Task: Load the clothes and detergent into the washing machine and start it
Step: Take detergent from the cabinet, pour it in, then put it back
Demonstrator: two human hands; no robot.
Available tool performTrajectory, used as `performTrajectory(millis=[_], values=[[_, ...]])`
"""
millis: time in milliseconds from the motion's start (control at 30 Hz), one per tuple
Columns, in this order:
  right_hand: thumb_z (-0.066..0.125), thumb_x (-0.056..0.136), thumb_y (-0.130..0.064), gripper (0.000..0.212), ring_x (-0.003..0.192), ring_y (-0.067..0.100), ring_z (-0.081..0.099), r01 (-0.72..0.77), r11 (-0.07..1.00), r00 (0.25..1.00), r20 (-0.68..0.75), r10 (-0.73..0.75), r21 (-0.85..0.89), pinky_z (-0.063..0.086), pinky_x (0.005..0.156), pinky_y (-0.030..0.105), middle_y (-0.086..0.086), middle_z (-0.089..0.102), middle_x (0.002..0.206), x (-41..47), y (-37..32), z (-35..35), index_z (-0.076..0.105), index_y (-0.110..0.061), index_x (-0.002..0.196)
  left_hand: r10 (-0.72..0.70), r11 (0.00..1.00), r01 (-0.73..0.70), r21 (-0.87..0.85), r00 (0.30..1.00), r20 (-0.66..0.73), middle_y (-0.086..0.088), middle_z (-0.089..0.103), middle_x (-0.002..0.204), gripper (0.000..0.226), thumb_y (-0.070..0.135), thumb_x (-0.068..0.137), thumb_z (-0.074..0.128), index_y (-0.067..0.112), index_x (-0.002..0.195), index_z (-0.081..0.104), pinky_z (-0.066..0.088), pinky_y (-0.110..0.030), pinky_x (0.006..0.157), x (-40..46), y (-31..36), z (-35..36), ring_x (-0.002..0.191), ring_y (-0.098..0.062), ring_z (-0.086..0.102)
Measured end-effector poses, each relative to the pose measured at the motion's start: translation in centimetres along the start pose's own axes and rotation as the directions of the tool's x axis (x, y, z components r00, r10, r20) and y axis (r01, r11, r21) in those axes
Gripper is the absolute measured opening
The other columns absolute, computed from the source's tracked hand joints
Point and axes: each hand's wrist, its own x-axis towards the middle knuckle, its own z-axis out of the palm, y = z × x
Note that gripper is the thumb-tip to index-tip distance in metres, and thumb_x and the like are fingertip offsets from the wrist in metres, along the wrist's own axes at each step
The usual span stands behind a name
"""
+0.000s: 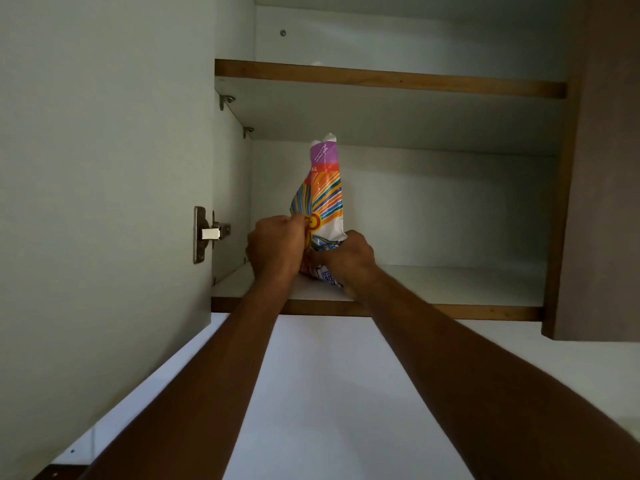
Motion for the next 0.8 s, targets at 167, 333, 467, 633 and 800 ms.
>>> performTrajectory(millis=[167, 333, 467, 633, 800], values=[[0.089, 0.059, -0.046, 0.071, 0.097, 0.025, 0.068, -0.069, 0.995, 0.996, -0.057, 0.074, 0.079, 0.059, 0.086, 0.041, 0.006, 0.069, 0.11, -0.4, 0.0, -0.4, 0.062, -0.019, 0.119, 0.132, 0.987, -0.125, 0.096, 0.989, -0.065, 0.003, 0.066, 0.076, 0.021, 0.026, 0.092, 0.058, 0.015, 0.09, 0.076, 0.052, -0.027, 0.06, -1.2, 0.2, -0.2, 0.067, -0.015, 0.062], [0.089, 0.056, -0.049, 0.073, 0.098, 0.022, 0.067, -0.082, 0.993, 0.995, -0.052, 0.086, 0.085, 0.058, 0.088, 0.037, 0.004, 0.068, 0.108, -1.3, -0.7, -1.1, 0.064, -0.021, 0.118, 0.023, 0.991, -0.033, 0.127, 0.997, 0.08, -0.011, 0.066, 0.111, 0.034, 0.019, 0.087, 0.057, 0.009, 0.119, 0.064, 0.05, -0.03, 0.075, -0.9, -0.2, 0.1, 0.102, -0.03, 0.063], [0.088, 0.05, -0.037, 0.065, 0.091, 0.021, 0.07, -0.09, 0.99, 0.995, -0.024, 0.093, 0.111, 0.06, 0.084, 0.037, 0.003, 0.073, 0.1, -2.0, -1.1, -1.9, 0.069, -0.022, 0.11, -0.145, 0.984, 0.169, -0.05, 0.938, 0.315, -0.001, 0.059, 0.123, 0.071, 0.03, 0.074, 0.065, 0.015, 0.14, 0.045, 0.054, -0.04, 0.091, -0.3, -0.3, 0.3, 0.108, -0.024, 0.059], [0.078, 0.046, -0.015, 0.04, 0.076, 0.021, 0.071, -0.096, 0.978, 0.991, -0.073, 0.111, 0.187, 0.063, 0.071, 0.037, 0.004, 0.073, 0.087, -3.7, -1.1, -4.2, 0.07, -0.018, 0.086, -0.075, 0.978, 0.141, -0.151, 0.923, 0.377, -0.009, 0.068, 0.109, 0.07, 0.037, 0.05, 0.061, 0.015, 0.117, 0.06, 0.055, -0.035, 0.073, -0.4, -0.5, 0.2, 0.094, -0.025, 0.066], [0.062, 0.037, -0.013, 0.026, 0.063, 0.026, 0.067, -0.066, 0.973, 0.951, -0.281, 0.128, 0.219, 0.06, 0.06, 0.035, 0.002, 0.07, 0.064, -6.8, -0.9, -8.7, 0.072, -0.009, 0.06, 0.106, 0.976, 0.003, -0.219, 0.871, 0.48, 0.003, 0.059, 0.075, 0.026, 0.04, 0.062, 0.057, 0.022, 0.08, 0.06, 0.05, -0.039, 0.074, -3.5, 2.2, -0.5, 0.075, -0.016, 0.056]])
